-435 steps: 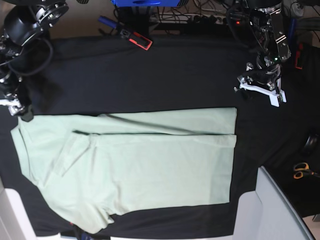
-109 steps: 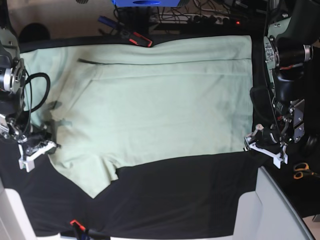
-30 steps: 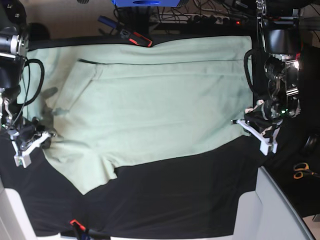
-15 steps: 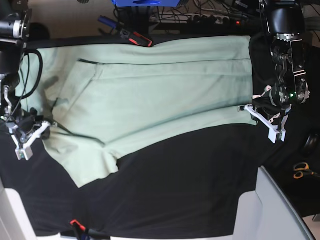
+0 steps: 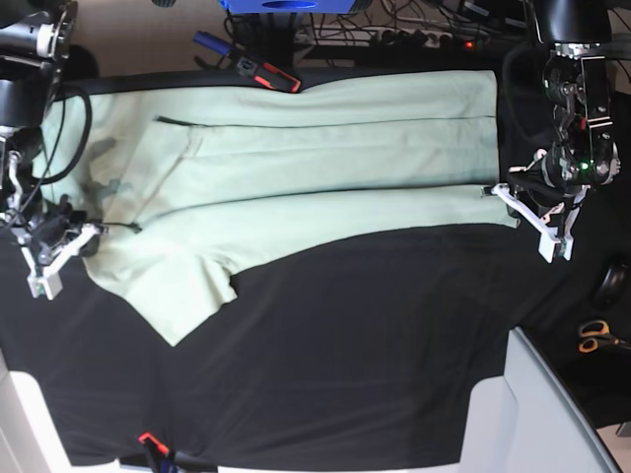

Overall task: Fold the T-shirt properly
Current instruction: 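Lift the hem edges and pull them toward the collar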

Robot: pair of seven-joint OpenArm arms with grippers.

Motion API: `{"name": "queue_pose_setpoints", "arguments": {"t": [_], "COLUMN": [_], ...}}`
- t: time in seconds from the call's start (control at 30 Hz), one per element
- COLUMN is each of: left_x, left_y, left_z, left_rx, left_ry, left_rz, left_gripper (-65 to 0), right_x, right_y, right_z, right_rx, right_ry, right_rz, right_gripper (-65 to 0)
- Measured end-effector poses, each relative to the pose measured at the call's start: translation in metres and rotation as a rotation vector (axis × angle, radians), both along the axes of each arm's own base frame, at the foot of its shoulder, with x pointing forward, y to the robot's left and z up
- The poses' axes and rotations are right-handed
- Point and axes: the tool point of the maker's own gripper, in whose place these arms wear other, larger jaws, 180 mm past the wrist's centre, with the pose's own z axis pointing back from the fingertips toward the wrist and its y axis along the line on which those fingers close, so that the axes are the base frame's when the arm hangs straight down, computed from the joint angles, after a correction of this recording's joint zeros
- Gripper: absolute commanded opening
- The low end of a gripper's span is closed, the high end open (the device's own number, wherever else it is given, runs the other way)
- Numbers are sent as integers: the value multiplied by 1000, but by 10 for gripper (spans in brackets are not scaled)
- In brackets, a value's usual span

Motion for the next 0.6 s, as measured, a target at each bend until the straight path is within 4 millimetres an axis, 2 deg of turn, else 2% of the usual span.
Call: {"name": "queue_pose_setpoints", "arguments": {"t": [0.07, 0.13, 0.2, 0.27, 0.33, 0.43, 0.6], "left_x": [2, 1, 0, 0, 0, 0, 0], "left_y": [-2, -2, -3, -3, -2, -3, -3], "left_z": [1, 1, 0, 0, 1, 0, 1], "left_rx": [-1, -1, -4, -4, -1, -5, -4], "left_ry": [-9, -7, -5, -6, -6, -7, -8], "left_rz": [-2, -2, -2, -3, -2, -2, -1], "left_gripper": [-650, -650, -650, -650, -650, -650, -650], "right_x": [-5, -9, -5, -2, 3, 9, 19], "right_y": [-3, -10, -17, -20, -19, -19, -15], "right_z": [-2, 1, 15, 31, 40, 41, 19], "right_rx": [12, 3, -10, -41, -42, -42, 37], "right_ry": [28, 39, -18, -66, -91, -80, -14], "right_rz": [-22, -40, -64, -53, -47, -46, -75], "right_gripper": [-576, -473, -369, -309, -308, -306, -302]}}
